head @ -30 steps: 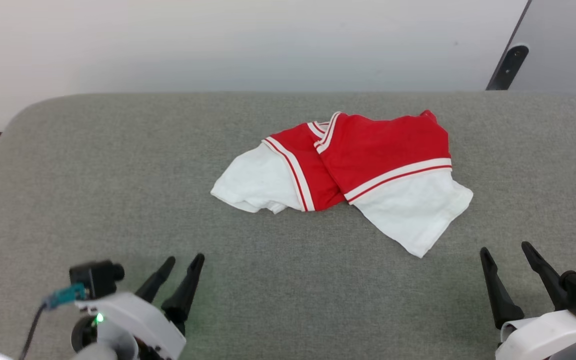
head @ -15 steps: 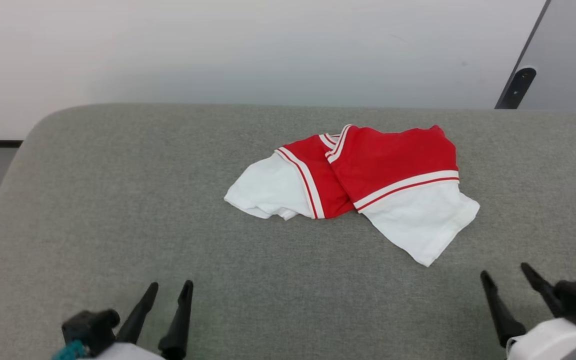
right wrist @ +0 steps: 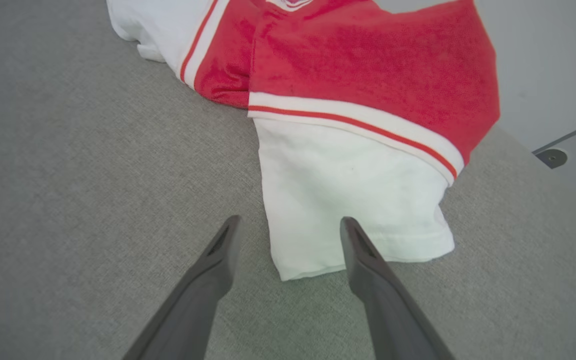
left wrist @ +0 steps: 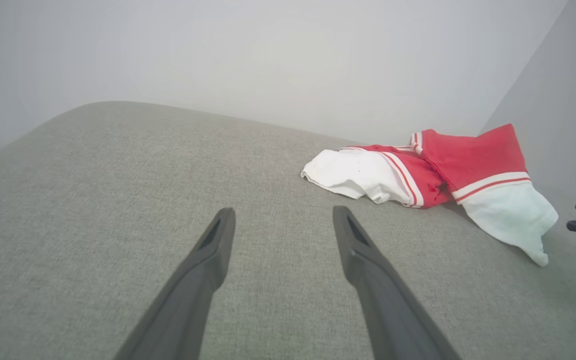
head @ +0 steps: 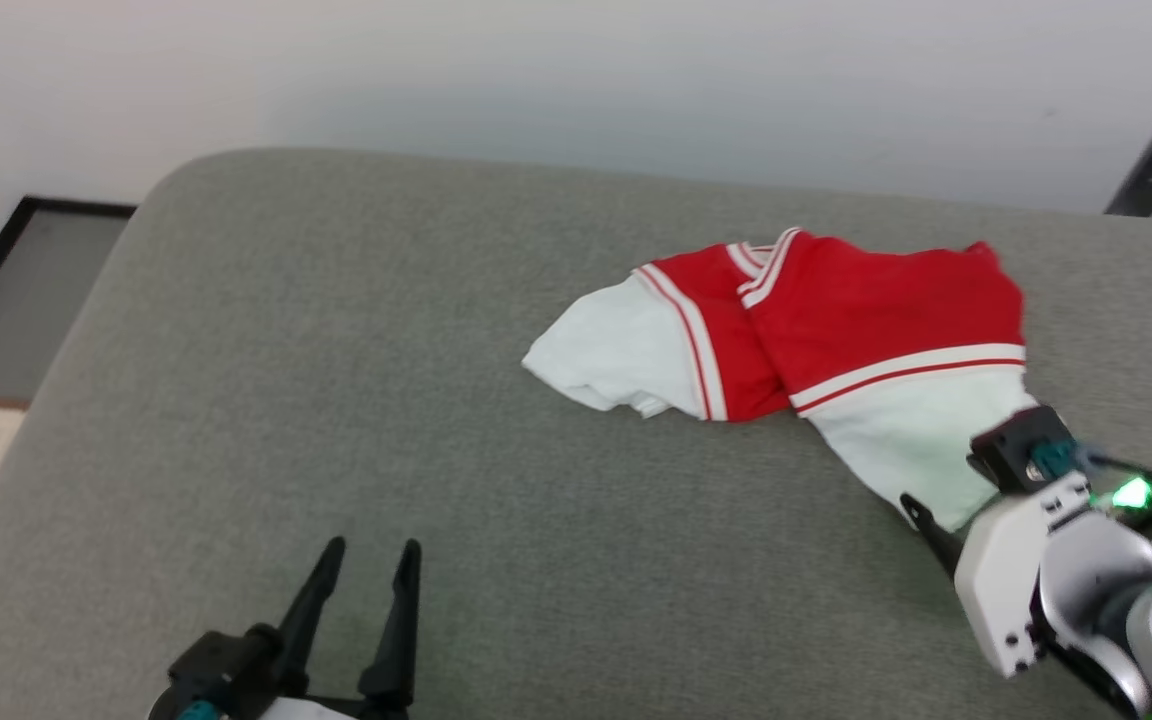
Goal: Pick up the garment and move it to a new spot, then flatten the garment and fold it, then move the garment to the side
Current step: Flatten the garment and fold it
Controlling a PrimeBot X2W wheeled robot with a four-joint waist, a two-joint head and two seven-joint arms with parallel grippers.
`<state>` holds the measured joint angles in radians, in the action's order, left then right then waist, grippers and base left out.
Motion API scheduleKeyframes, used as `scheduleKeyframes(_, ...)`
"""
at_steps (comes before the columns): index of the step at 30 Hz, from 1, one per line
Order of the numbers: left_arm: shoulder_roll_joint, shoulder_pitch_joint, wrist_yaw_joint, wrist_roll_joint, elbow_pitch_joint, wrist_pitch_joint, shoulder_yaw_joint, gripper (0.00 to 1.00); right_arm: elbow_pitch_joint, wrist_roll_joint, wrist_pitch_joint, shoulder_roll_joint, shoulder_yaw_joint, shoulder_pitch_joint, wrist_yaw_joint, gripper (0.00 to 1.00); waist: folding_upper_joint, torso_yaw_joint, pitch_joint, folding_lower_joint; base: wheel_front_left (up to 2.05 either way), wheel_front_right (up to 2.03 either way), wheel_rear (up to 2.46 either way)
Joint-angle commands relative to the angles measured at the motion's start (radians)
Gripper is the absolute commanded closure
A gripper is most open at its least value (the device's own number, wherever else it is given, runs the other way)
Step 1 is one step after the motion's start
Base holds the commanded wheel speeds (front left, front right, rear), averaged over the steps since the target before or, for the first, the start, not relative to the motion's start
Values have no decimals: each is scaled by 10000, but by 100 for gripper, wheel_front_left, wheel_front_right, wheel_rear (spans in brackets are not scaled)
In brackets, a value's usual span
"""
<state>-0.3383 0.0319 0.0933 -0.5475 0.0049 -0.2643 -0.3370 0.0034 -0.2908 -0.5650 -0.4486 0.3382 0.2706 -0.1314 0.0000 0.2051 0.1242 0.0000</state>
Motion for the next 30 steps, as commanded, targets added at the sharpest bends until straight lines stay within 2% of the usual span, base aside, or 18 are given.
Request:
scheduleKeyframes(1, 174, -90, -168, 221, 80, 3, 115, 0, 265, -81, -93, -176, 258, 422, 16, 0, 0, 463, 425, 0, 0, 0, 0)
scheduleKeyframes(8, 1082, -511, -944, 815, 521, 3, 690, 0, 1744, -421, -527, -886, 1708, 1895, 15, 0, 0, 1029, 930, 0, 0, 0, 0)
scheduleKeyframes(14, 1584, -759, -1509, 1192, 785, 3, 1216, 0, 2720, -719, -545, -1312, 2944, 2483, 13, 0, 0, 1255, 1250, 0, 0, 0, 0)
scheduleKeyframes(15, 1639, -812, -1584, 1224, 841, 3, 1303, 0, 2849, -809, -493, -1308, 3074, 2534, 15, 14, 0, 1264, 1297, 0, 0, 0, 0)
scheduleKeyframes(16, 1673, -907, -1665, 1306, 888, 3, 1346, 0, 2971, -821, -501, -1367, 3249, 2580, 15, 57, 0, 1276, 1344, 0, 0, 0, 0)
scheduleKeyframes(17, 1666, -1042, -1740, 1390, 907, 1, 1377, 0, 3062, -843, -485, -1418, 3408, 2652, 15, 78, 0, 1276, 1385, 0, 0, 0, 0)
scheduleKeyframes(18, 1666, -1042, -1740, 1390, 907, 1, 1377, 0, 3062, -843, -485, -1418, 3408, 2652, 15, 78, 0, 1276, 1385, 0, 0, 0, 0)
scheduleKeyframes(19, 1641, -1203, -1820, 1470, 934, 3, 1397, 0, 3148, -902, -424, -1418, 3485, 2736, 15, 100, 0, 1260, 1433, 0, 0, 0, 0)
scheduleKeyframes(23, 1326, -2174, -2093, 1674, 1038, 2, 1332, 0, 3467, -897, -179, -1434, 3677, 3067, 18, 100, 0, 1153, 1578, 0, 0, 0, 0)
scheduleKeyframes(26, 825, -3381, -2186, 1669, 1123, 125, 999, 0, 3641, -812, -23, -1327, 3809, 3370, 18, 100, 0, 1028, 1668, 0, 0, 0, 0)
scheduleKeyframes(30, -13, -5435, -2237, 1149, 1418, 1306, -93, 0, 3808, -782, 68, -1198, 3987, 3754, 19, 100, 0, 806, 1829, 0, 0, 0, 0)
